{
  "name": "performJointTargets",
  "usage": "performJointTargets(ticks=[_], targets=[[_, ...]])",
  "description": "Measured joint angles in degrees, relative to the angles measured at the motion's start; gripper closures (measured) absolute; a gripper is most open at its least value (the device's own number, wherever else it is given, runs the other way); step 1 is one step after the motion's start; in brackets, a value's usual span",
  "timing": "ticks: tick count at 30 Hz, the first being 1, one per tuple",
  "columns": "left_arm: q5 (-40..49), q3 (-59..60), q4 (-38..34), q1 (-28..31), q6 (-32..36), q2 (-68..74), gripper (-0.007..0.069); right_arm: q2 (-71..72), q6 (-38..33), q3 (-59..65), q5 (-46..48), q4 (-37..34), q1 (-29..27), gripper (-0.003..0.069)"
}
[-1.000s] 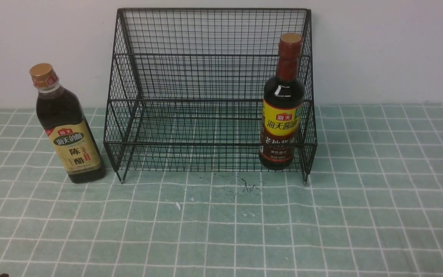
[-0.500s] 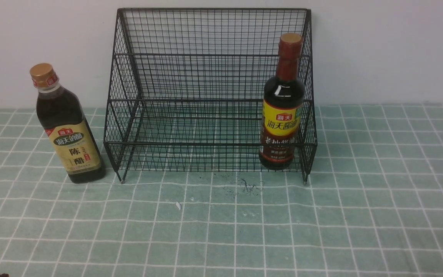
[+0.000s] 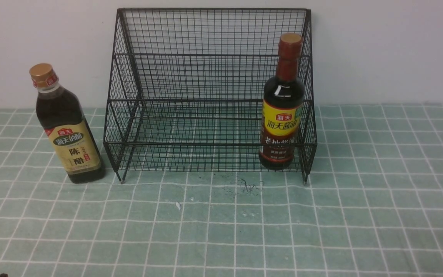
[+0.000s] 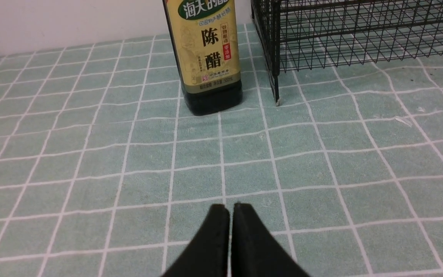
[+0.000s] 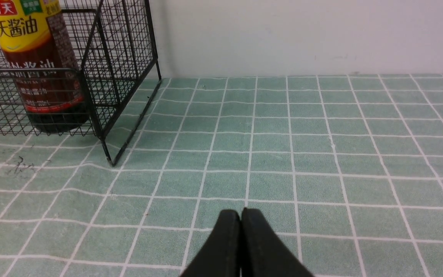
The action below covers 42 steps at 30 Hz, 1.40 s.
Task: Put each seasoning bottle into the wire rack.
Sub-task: Use the left arm to grab the condiment bottle closest to it
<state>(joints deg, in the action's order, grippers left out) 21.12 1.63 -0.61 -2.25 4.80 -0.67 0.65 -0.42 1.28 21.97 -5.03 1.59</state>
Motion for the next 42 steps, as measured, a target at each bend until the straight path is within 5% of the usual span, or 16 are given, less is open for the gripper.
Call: performJointTargets(ticks=[13,29,35,42], targets=[[-21.7,0.1,-8.8,0.0,-2.7,0.0,0.0631,0.0,0.0,0.0,0.0,0.1,0.0,0.0673],[-44.2,-2.3,-9.7,0.0,-3.5,3.2,0.0619,0.0,0.0,0.0,0.0,0.1,0.0,0.0673],[-43.4,-10.9,-9.7,0.0,-3.5,17.4,0.0524,0.0,0.0,0.0,0.0,0.1,0.0,0.0673],[-43.3,-22.4,-9.6,0.0,-3.1,37.4,0.0309,0.0,0.0,0.0,0.0,0.1,0.0,0.0673]])
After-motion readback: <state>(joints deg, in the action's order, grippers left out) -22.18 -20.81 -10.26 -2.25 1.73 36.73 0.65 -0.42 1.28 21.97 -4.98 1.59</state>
